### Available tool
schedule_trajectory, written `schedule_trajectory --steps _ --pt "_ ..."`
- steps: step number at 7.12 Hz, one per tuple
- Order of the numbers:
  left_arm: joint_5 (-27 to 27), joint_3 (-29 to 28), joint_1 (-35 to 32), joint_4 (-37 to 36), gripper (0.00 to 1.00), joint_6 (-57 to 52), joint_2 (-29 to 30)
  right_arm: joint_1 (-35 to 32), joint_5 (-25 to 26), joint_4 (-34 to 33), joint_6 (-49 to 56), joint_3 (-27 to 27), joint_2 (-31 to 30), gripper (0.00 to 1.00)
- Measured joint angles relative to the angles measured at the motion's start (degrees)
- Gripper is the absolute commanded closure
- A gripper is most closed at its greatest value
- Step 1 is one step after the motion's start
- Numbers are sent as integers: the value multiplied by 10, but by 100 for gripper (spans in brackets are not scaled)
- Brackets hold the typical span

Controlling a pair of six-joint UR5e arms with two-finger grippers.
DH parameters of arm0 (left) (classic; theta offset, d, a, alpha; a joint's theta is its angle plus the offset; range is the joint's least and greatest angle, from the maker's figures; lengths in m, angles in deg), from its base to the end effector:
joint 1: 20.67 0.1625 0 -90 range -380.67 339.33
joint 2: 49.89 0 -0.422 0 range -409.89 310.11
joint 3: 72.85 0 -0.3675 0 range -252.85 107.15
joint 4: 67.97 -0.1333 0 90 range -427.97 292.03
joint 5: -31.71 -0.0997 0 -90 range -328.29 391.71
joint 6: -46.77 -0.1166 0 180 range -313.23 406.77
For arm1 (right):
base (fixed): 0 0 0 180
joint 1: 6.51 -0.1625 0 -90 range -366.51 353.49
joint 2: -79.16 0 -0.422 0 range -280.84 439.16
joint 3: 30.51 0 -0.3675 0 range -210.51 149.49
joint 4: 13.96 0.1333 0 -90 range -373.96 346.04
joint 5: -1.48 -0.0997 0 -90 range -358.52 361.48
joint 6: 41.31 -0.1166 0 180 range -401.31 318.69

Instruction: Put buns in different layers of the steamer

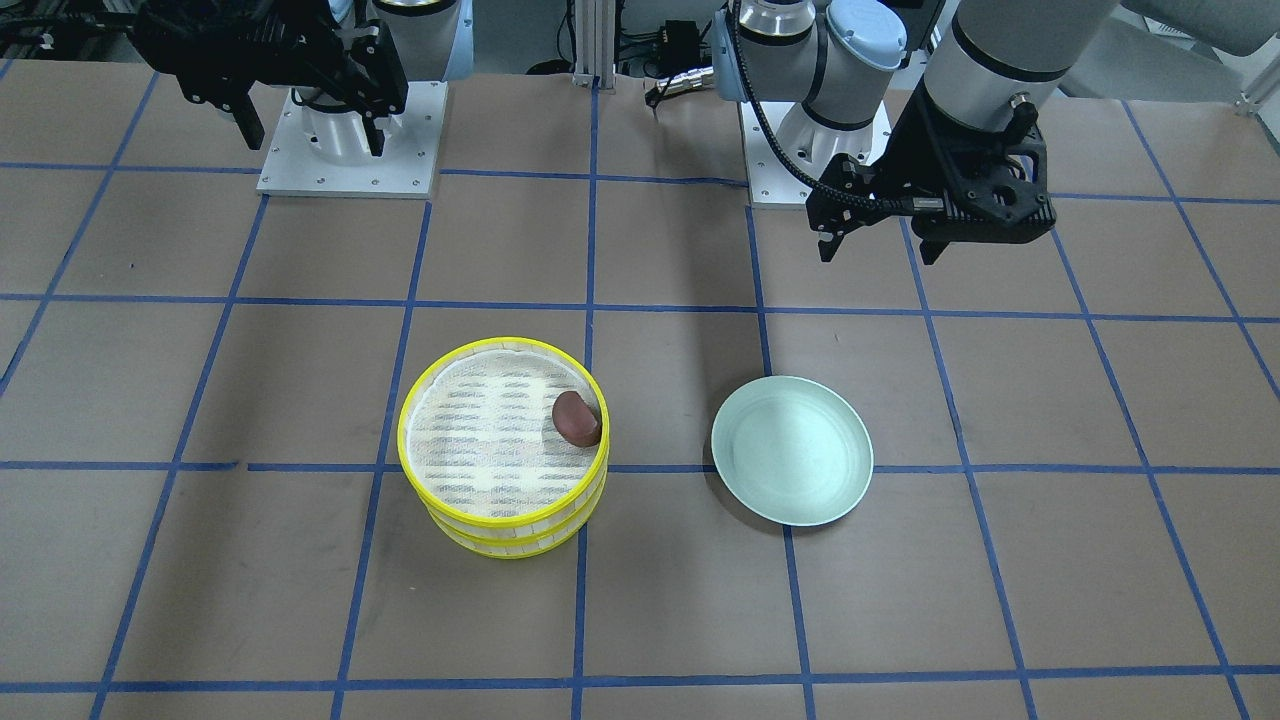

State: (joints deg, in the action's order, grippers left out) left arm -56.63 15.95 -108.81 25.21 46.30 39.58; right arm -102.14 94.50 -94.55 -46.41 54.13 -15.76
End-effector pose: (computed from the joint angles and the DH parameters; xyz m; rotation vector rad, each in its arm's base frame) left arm -0.1217 -0.4643 0.4765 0.0383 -3.1116 -0.0385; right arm 0.1684 -0.4123 0.5336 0.0137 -3.0904 0.0310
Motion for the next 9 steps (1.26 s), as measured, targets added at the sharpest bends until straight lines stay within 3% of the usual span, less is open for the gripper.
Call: schedule_trajectory --steps 9 --pt "8 9 -13 7 0 -1 -35 0 1 2 0 0 0 0"
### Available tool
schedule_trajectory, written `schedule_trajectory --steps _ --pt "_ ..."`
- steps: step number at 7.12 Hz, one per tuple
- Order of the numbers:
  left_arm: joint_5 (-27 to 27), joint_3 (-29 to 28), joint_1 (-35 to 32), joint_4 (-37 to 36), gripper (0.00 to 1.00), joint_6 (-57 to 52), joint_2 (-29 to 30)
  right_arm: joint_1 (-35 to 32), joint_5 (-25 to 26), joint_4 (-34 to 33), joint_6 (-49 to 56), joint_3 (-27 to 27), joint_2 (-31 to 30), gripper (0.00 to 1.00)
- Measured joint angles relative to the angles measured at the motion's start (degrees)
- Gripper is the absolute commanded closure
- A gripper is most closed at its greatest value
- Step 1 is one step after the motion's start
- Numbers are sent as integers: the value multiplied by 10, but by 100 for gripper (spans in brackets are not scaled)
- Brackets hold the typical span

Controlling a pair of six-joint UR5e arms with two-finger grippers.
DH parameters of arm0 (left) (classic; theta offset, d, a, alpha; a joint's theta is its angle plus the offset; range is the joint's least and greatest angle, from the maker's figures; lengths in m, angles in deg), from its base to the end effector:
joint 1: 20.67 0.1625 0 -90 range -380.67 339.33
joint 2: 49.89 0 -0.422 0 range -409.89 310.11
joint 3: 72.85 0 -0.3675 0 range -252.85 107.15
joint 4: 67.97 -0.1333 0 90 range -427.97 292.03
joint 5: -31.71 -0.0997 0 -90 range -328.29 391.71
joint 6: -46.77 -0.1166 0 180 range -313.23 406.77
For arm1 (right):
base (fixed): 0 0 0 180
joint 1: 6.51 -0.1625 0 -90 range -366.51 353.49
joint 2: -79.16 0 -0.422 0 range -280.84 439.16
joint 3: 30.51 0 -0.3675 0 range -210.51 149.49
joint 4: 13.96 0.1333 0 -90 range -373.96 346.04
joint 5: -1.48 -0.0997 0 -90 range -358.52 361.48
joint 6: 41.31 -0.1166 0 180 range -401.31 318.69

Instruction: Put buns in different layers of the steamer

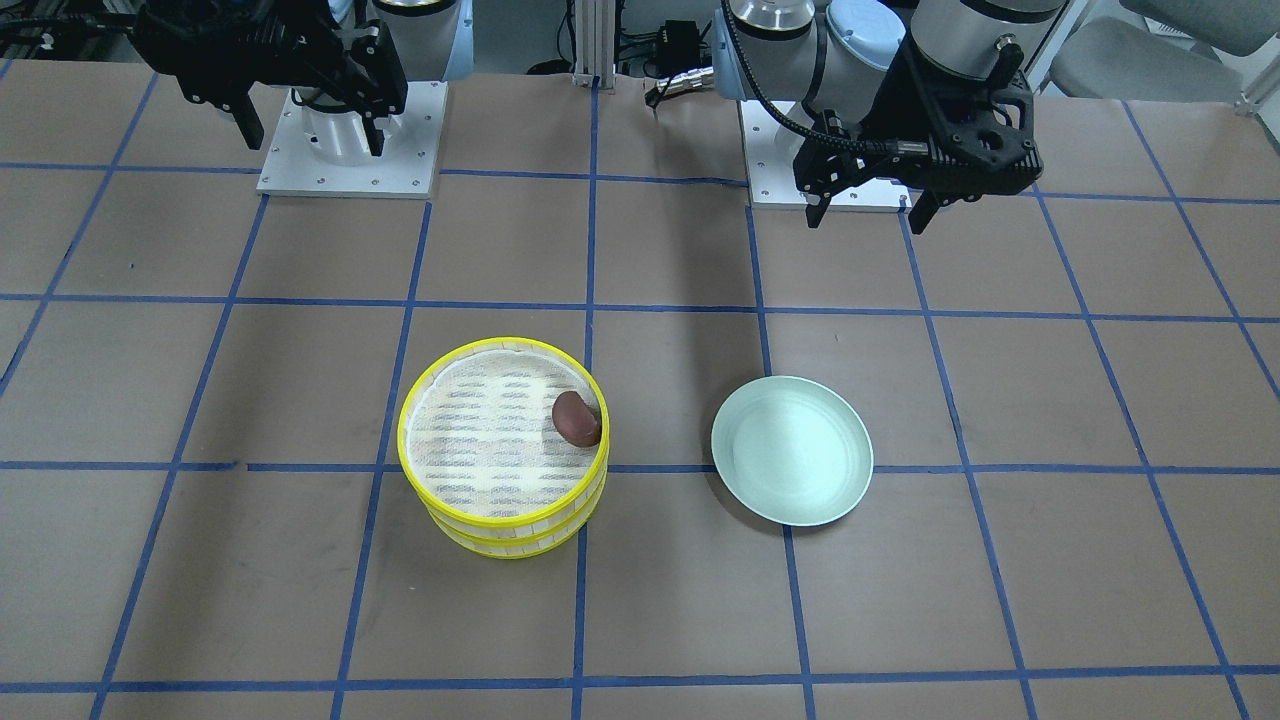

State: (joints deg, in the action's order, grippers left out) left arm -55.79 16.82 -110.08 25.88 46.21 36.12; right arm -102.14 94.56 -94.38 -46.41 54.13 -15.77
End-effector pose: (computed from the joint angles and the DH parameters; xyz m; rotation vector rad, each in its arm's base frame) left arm -0.1339 -0.4391 0.4955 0.0005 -3.0980 0.0134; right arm 0.1683 -0.4119 0.5334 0.0138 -3.0891 0.0268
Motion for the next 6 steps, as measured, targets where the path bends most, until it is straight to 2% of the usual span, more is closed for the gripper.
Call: schedule_trajectory --steps 6 --pt "-5 1 -3 -7 0 -5 -8 0 0 0 0 0 0 0"
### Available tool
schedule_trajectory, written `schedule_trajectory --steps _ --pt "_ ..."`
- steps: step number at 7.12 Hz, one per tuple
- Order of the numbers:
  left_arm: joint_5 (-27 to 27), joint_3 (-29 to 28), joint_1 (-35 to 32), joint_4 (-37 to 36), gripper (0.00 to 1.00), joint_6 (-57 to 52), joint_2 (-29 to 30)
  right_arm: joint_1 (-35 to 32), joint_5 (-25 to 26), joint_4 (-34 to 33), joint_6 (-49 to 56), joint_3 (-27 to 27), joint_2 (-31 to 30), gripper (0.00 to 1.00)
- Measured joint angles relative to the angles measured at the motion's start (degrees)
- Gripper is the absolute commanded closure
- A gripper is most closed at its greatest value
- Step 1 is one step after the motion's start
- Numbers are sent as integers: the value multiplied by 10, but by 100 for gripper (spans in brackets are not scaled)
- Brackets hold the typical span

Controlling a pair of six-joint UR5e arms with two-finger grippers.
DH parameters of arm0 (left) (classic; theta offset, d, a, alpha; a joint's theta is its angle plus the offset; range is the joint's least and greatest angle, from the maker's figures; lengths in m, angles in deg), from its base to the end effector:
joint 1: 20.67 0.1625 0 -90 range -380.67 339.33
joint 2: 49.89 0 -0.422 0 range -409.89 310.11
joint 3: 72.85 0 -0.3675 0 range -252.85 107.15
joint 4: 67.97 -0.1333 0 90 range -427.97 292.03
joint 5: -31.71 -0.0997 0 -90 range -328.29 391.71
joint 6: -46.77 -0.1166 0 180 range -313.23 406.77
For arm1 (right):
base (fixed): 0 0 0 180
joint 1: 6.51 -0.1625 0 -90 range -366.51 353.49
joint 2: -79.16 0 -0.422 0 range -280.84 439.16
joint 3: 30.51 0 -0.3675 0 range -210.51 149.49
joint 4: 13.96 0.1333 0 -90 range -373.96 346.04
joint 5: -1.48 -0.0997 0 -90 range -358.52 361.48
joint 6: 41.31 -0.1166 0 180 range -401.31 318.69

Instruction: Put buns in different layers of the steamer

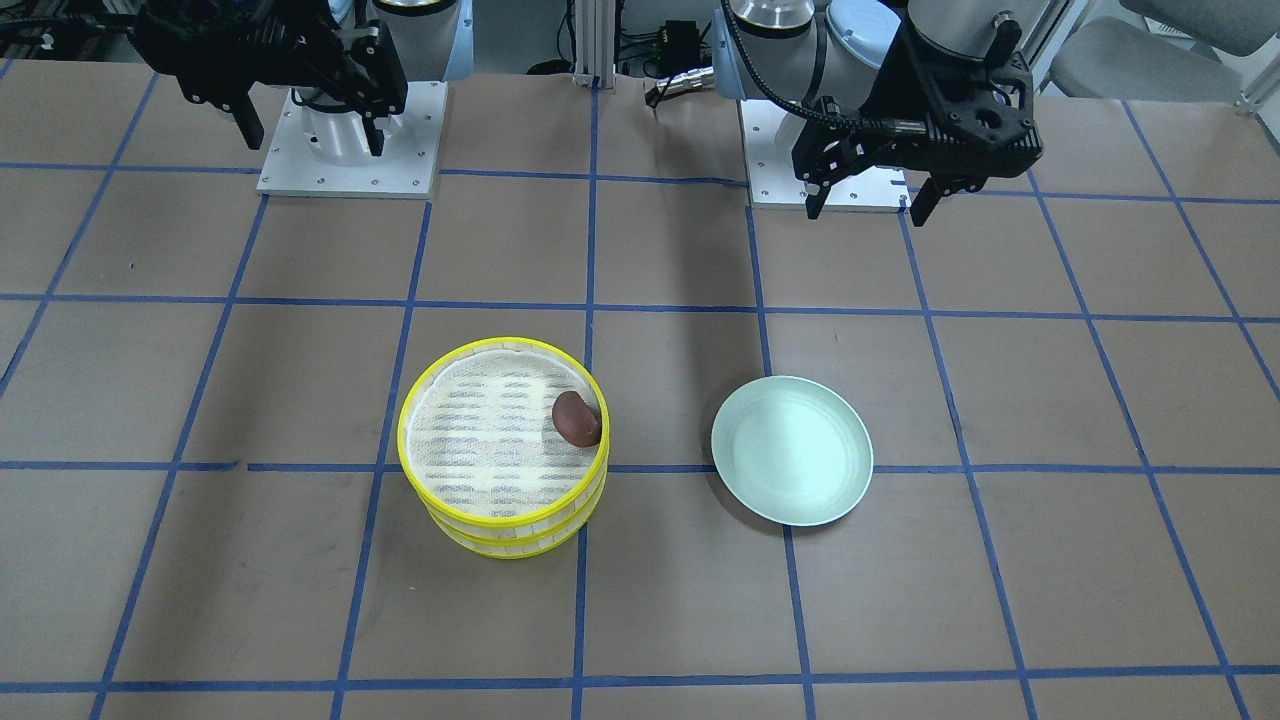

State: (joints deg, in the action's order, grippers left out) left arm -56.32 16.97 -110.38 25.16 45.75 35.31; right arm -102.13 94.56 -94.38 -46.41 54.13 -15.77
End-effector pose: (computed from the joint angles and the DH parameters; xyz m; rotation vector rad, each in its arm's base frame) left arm -0.1351 -0.4349 0.5017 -0.0207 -3.1071 0.0508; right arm 0.1682 -0.4120 0.5334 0.0135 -3.0891 0.0268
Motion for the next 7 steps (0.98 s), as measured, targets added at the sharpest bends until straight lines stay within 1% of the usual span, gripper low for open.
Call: schedule_trajectory --steps 7 --pt "-3 2 -1 8 0 1 -4 -1 0 0 1 1 0 0"
